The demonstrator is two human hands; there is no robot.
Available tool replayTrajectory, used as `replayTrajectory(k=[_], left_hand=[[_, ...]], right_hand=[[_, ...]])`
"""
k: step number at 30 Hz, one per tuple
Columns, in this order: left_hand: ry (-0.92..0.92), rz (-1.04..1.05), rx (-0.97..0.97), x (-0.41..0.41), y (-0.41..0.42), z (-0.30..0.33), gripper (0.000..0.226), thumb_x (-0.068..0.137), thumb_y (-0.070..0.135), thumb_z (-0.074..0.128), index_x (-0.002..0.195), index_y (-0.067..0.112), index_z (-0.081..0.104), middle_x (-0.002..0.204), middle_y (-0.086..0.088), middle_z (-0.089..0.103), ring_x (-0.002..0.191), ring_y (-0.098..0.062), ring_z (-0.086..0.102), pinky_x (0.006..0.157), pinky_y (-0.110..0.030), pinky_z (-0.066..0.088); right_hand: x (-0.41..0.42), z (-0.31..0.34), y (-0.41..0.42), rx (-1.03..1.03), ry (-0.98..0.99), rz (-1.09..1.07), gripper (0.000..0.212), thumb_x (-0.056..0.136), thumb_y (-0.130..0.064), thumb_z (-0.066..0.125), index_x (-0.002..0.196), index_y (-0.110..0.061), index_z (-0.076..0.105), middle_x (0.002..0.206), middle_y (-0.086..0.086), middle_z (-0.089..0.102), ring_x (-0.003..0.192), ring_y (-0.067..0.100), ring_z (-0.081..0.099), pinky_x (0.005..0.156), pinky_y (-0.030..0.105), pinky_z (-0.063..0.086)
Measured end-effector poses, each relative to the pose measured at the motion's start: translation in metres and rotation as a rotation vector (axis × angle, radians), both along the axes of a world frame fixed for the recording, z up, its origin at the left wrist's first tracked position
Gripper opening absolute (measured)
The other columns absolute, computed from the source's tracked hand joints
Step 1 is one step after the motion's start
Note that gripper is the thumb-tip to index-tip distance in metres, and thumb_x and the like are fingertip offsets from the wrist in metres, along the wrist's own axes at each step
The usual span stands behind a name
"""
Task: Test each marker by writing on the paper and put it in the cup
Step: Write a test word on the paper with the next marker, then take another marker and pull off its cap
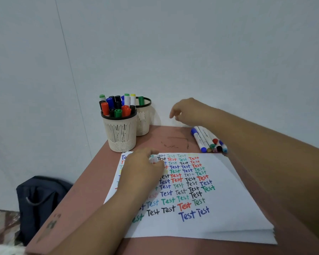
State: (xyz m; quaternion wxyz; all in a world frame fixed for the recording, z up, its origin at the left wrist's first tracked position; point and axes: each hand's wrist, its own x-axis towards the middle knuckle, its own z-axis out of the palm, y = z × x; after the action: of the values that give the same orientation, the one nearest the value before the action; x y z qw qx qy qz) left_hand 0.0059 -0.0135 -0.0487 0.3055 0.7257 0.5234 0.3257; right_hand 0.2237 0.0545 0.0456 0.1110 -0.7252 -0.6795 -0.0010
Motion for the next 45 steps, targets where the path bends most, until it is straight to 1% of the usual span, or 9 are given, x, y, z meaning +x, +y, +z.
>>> replayTrajectory(k=[3,7,14,20,26,32,38,41,45], left_hand=[[0.010,-0.003,0.006,0.000,-0.001,0.000,0.037,0.088,0.033,0.067,0.124,0.037,0.066,0.132,0.011,0.061,0.092,0.001,0.059,0.081,-0.024,0.043],[0.007,-0.007,0.012,0.000,-0.001,0.000,0.035,0.089,0.030,0.066,0.123,0.037,0.066,0.128,0.011,0.062,0.089,-0.002,0.062,0.070,-0.022,0.042],[-0.011,0.005,0.024,0.000,0.001,-0.002,0.034,0.089,0.031,0.066,0.122,0.038,0.066,0.128,0.011,0.062,0.094,-0.003,0.060,0.080,-0.026,0.043],[-0.029,0.015,0.064,0.000,0.002,-0.004,0.038,0.089,0.029,0.068,0.126,0.035,0.065,0.131,0.012,0.060,0.106,-0.005,0.054,0.089,-0.026,0.043],[-0.030,-0.043,0.193,0.000,0.002,-0.005,0.049,0.090,0.029,0.071,0.137,0.031,0.055,0.141,0.011,0.051,0.130,-0.007,0.042,0.100,-0.018,0.026],[-0.083,-0.222,0.369,0.001,-0.002,-0.007,0.063,0.095,0.032,0.066,0.151,0.030,0.037,0.150,0.016,0.038,0.138,-0.002,0.030,0.109,-0.019,0.022],[-0.117,-0.342,0.465,0.002,-0.008,-0.008,0.031,0.102,0.044,0.045,0.128,0.030,0.056,0.110,0.013,0.056,0.103,-0.002,0.048,0.085,-0.019,0.037],[-0.091,-0.370,0.441,0.003,-0.012,-0.008,0.036,0.101,0.054,0.032,0.103,0.027,0.055,0.086,0.007,0.052,0.081,-0.008,0.049,0.066,-0.025,0.035],[-0.074,-0.391,0.408,0.000,-0.017,-0.007,0.045,0.098,0.060,0.029,0.109,0.027,0.058,0.079,0.008,0.055,0.074,-0.007,0.053,0.063,-0.030,0.041]], right_hand=[[0.016,-0.008,-0.020,-0.138,-0.202,-0.100,0.032,0.098,-0.007,0.058,0.118,-0.027,0.073,0.129,-0.001,0.062,0.111,0.020,0.061,0.094,0.034,0.053],[0.033,-0.021,-0.033,-0.249,-0.336,-0.104,0.054,0.093,0.004,0.048,0.118,-0.036,0.072,0.123,-0.001,0.058,0.104,0.020,0.057,0.085,0.036,0.056],[0.055,-0.039,-0.026,-0.277,-0.411,0.056,0.068,0.083,-0.004,0.064,0.091,-0.071,0.060,0.118,-0.005,0.058,0.103,0.024,0.060,0.084,0.046,0.058],[0.029,-0.039,-0.047,-0.188,-0.446,0.109,0.031,0.099,-0.017,0.057,0.119,-0.037,0.071,0.109,-0.007,0.061,0.107,0.017,0.053,0.087,0.040,0.052],[0.007,-0.034,-0.083,0.273,0.337,0.121,0.008,0.093,-0.023,0.072,0.100,-0.025,0.068,0.086,-0.015,0.072,0.072,0.002,0.065,0.065,0.020,0.047],[-0.028,-0.029,-0.119,0.337,0.925,0.187,0.010,0.089,-0.005,0.077,0.097,-0.008,0.072,0.094,0.011,0.077,0.088,0.023,0.075,0.086,0.038,0.061],[-0.052,-0.038,-0.145,0.326,1.159,0.197,0.010,0.090,0.000,0.075,0.098,-0.007,0.073,0.086,0.002,0.077,0.080,0.012,0.073,0.072,0.022,0.056],[-0.059,-0.043,-0.153,0.350,1.140,0.149,0.005,0.089,-0.008,0.077,0.091,-0.013,0.076,0.078,-0.004,0.073,0.076,0.009,0.066,0.070,0.026,0.054],[-0.062,-0.048,-0.161,0.374,1.177,0.048,0.010,0.089,-0.019,0.079,0.090,-0.010,0.078,0.068,-0.006,0.062,0.068,0.013,0.055,0.070,0.032,0.048]])
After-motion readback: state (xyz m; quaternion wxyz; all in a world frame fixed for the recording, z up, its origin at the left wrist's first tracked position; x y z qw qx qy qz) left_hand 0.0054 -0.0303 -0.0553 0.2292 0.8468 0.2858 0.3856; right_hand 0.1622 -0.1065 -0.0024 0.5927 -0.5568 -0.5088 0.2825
